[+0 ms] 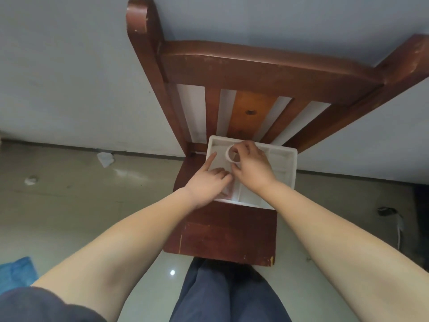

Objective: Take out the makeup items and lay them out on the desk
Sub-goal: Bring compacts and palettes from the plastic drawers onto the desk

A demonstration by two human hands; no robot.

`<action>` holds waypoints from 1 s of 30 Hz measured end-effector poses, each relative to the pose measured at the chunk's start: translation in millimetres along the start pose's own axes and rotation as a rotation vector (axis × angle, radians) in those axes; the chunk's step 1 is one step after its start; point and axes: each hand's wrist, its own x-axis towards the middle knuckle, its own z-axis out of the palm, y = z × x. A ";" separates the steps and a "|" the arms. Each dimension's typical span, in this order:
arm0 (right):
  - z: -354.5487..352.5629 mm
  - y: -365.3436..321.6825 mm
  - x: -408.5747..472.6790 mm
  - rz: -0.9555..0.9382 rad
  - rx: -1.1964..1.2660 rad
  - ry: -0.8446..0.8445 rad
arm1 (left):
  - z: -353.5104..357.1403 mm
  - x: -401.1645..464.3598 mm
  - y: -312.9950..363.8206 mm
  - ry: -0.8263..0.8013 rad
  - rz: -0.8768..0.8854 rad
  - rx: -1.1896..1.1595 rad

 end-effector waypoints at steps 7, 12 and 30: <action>-19.3 15.9 -36.1 0.059 0.075 0.058 | -1.0 8.0 -3.4 -0.022 0.020 0.087; -16.4 21.1 -52.4 0.071 0.104 0.061 | 4.7 11.2 -3.5 -0.021 -0.061 0.042; -40.4 -34.7 -112.0 -0.323 0.035 -0.089 | -50.6 -134.4 95.0 0.421 -0.749 -0.609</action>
